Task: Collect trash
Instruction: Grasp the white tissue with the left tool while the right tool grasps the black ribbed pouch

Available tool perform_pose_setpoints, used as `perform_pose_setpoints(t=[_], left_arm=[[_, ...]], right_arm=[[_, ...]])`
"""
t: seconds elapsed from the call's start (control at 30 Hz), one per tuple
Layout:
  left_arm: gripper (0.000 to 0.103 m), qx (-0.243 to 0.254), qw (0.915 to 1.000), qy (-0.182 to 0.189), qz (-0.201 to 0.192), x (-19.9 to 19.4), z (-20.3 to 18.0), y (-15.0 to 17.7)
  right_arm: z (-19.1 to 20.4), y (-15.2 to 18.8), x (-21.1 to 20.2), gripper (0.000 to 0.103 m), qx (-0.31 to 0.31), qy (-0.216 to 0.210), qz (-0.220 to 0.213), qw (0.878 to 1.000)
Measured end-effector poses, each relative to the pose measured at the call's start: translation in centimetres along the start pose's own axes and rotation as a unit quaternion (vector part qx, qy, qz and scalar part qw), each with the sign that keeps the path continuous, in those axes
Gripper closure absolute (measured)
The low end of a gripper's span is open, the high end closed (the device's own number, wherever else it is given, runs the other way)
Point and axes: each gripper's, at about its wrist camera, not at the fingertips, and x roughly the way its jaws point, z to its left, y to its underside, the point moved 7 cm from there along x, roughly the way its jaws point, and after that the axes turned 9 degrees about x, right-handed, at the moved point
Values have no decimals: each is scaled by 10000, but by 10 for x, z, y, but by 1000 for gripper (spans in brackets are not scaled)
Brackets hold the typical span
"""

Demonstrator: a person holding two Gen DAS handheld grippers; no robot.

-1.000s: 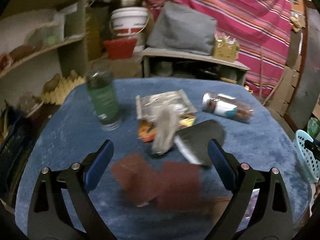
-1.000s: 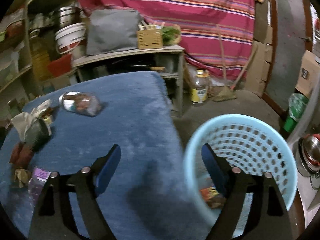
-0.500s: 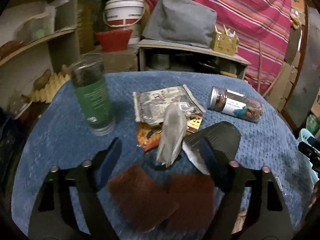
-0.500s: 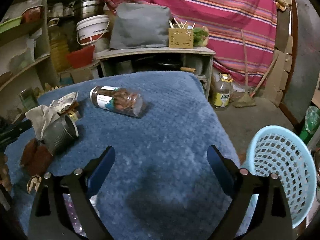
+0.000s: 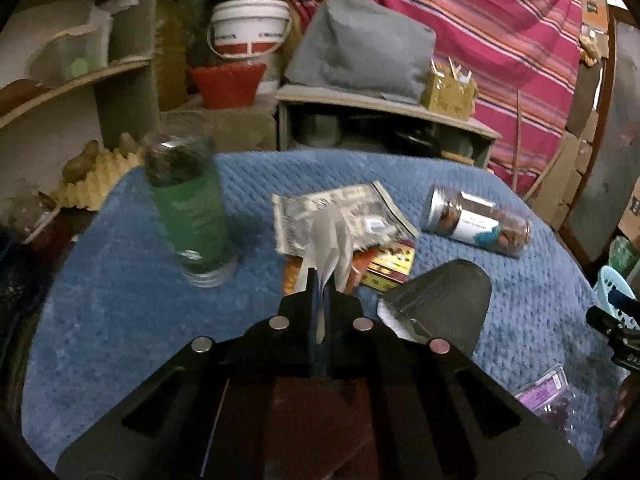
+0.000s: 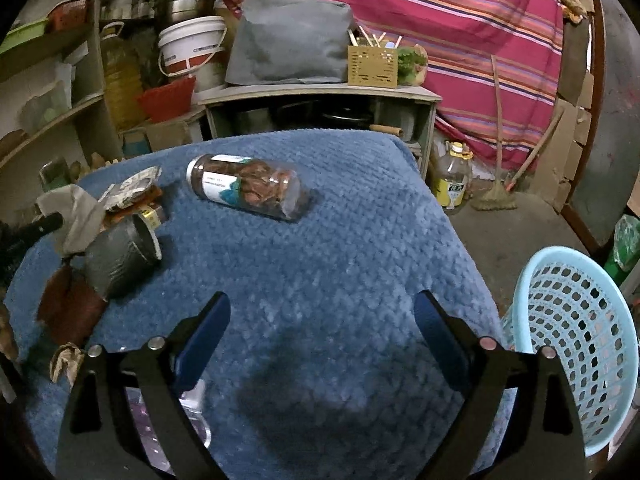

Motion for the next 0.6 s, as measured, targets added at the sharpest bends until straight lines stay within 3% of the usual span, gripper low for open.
perform_pose_setpoints(t=[0.2,0.6], left_arm=[[102,-195,9996,-180,-120,-28,38,4],[102,-382,9987,-315,-69,-40,77,22]], right_arm=[[36,-3,-5,12,-336,-105,-37,9994],[127,-4,0,12,-944,-490,86,9943]])
